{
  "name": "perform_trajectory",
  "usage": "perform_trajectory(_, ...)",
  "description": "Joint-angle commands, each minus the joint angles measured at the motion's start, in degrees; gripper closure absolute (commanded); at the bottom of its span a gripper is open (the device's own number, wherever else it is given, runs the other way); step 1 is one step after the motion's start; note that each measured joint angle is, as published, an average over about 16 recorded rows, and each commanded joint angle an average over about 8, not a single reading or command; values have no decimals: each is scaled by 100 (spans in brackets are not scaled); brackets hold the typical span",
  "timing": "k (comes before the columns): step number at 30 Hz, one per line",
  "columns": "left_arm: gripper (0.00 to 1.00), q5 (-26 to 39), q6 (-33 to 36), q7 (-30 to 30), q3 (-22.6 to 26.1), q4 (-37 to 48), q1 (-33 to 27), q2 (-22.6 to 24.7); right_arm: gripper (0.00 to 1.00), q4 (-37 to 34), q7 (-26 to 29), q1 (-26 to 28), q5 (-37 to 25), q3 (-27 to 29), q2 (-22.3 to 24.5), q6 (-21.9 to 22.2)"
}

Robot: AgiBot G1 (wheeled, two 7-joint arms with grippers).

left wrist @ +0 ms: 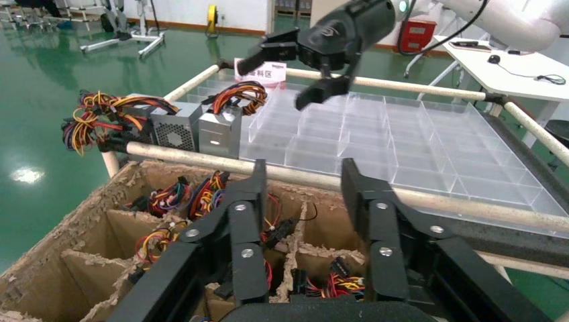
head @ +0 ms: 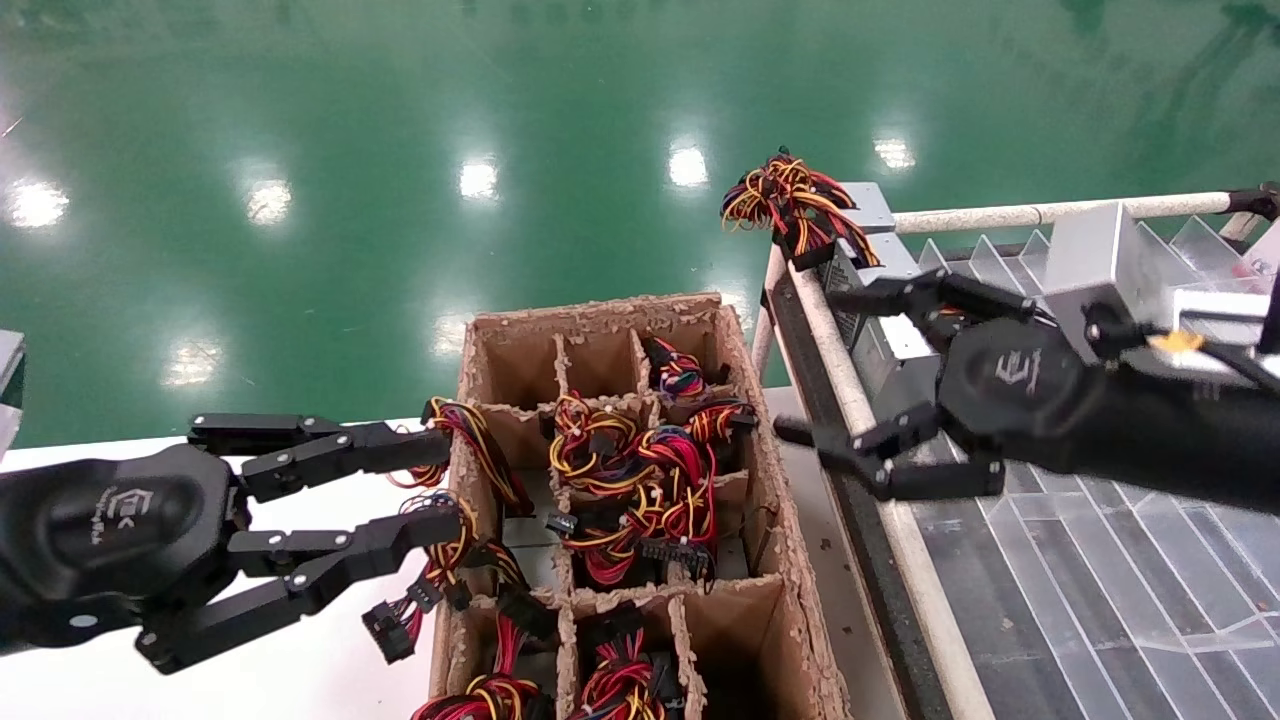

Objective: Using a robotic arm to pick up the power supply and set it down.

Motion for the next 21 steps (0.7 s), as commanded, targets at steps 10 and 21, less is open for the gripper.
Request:
perform_trajectory(10,0,0,0,0,0,0,0,0,0,58,-130,-456,618,292,-81,-639)
perform_trajectory(21,0,0,0,0,0,0,0,0,0,115,-259,-908,1232,582,-162,-1273)
